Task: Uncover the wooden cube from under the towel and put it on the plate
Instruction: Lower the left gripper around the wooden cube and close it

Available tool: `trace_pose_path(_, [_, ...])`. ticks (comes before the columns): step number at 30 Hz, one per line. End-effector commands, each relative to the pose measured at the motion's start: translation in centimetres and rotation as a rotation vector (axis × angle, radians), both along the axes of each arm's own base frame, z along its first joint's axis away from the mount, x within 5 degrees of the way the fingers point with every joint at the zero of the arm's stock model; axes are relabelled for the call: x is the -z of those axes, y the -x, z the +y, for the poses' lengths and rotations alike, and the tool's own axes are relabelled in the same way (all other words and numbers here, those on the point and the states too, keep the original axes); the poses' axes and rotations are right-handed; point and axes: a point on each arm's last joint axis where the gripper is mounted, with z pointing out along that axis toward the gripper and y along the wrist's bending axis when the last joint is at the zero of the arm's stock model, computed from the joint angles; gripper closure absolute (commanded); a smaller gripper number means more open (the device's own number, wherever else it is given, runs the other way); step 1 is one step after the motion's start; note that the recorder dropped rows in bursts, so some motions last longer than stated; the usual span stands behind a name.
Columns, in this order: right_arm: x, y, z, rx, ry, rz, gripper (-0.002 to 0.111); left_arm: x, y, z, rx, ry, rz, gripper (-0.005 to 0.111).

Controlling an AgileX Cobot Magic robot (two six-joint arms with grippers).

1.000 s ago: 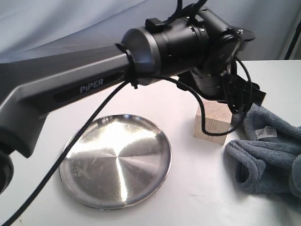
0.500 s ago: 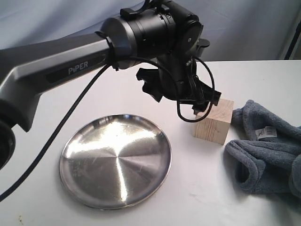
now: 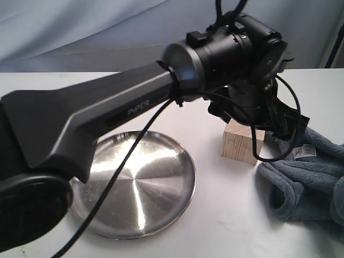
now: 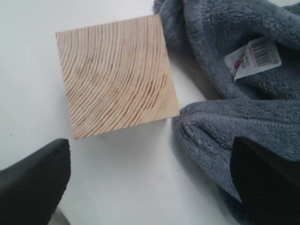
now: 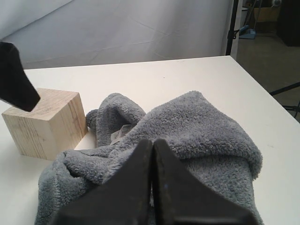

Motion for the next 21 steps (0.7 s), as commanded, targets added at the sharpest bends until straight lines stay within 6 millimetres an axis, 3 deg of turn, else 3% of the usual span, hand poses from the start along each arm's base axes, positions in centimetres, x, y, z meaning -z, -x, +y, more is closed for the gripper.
trace_pose_path(1, [0.1,0.0,0.0,-0.003,0.001,0.0,0.108,0.2,-1.3,-0.6,0.006,-0.016,-0.056,0.02])
trace_pose_path(10, [0.1,0.0,0.0,-0.003,0.001,0.0,0.108,1.5,-4.5,0.2,-0.059,0.049,-0.031,0.02])
trace_pose_path(13, [0.1,0.0,0.0,-0.003,0.001,0.0,0.108,2.2,-4.9,0.0,-0.057,0.056,-0.038,0.02])
trace_pose_path(21, [0.1,0.0,0.0,-0.003,0.001,0.0,0.108,1.9,-5.1,-1.0,-0.046,0.163,-0.08,0.02])
